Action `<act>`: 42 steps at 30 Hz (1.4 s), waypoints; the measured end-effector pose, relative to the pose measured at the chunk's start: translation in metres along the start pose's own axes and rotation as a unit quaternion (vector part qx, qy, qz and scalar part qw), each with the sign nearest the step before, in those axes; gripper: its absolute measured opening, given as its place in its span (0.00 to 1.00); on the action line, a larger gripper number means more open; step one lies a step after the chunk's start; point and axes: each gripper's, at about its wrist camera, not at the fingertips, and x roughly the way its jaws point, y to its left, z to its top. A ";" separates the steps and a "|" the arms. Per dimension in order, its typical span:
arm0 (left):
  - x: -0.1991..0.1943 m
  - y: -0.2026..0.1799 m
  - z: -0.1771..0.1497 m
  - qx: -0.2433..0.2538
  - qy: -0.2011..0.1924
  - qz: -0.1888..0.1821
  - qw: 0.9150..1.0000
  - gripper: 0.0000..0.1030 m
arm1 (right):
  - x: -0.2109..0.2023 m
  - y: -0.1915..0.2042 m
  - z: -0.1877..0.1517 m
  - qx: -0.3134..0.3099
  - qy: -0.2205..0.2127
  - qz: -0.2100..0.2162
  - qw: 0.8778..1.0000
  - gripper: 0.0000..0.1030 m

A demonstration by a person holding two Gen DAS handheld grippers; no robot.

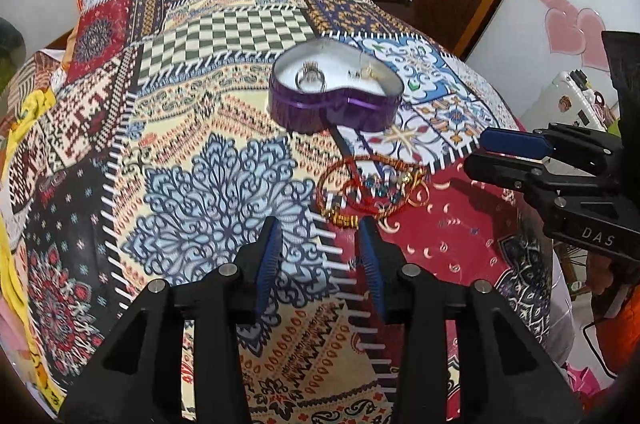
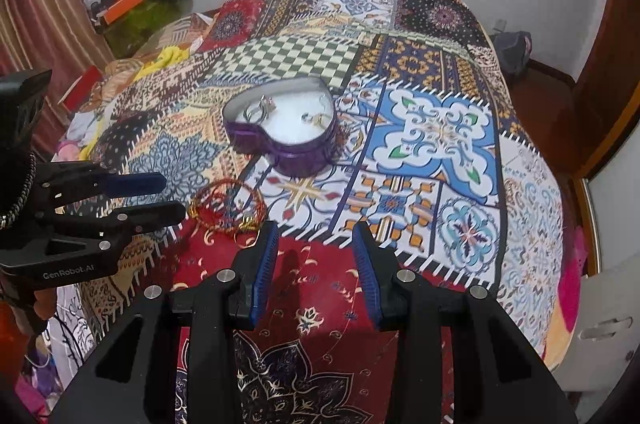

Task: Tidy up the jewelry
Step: 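Move both tools back from the tin to the jewelry pile, then close the right tool on a red chain in the jewelry pile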

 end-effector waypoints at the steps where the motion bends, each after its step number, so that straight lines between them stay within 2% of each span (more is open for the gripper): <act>1: 0.001 0.000 -0.002 -0.001 0.002 -0.001 1.000 0.38 | 0.001 0.001 0.000 0.000 0.002 0.001 1.000 0.34; 12: 0.007 -0.004 0.001 -0.007 -0.015 -0.019 1.000 0.38 | 0.017 0.017 0.002 -0.012 0.013 0.021 1.000 0.34; 28: 0.007 -0.001 0.002 -0.014 -0.026 -0.029 0.999 0.34 | 0.035 0.025 0.011 -0.020 0.013 0.017 1.000 0.33; 29: 0.005 0.001 0.003 -0.015 -0.028 -0.028 0.999 0.34 | 0.035 0.026 0.011 -0.022 0.013 0.018 1.000 0.32; 31: 0.002 0.005 0.002 -0.020 -0.030 -0.025 0.999 0.34 | 0.038 0.029 0.012 -0.029 0.016 0.017 0.999 0.19; 36: -0.001 0.013 -0.001 -0.029 -0.031 -0.018 0.999 0.34 | 0.044 0.038 0.012 -0.059 0.016 0.003 0.998 0.13; 42: -0.007 0.010 -0.003 -0.025 -0.034 -0.014 0.999 0.34 | 0.039 0.038 0.014 -0.058 0.007 -0.002 0.998 0.07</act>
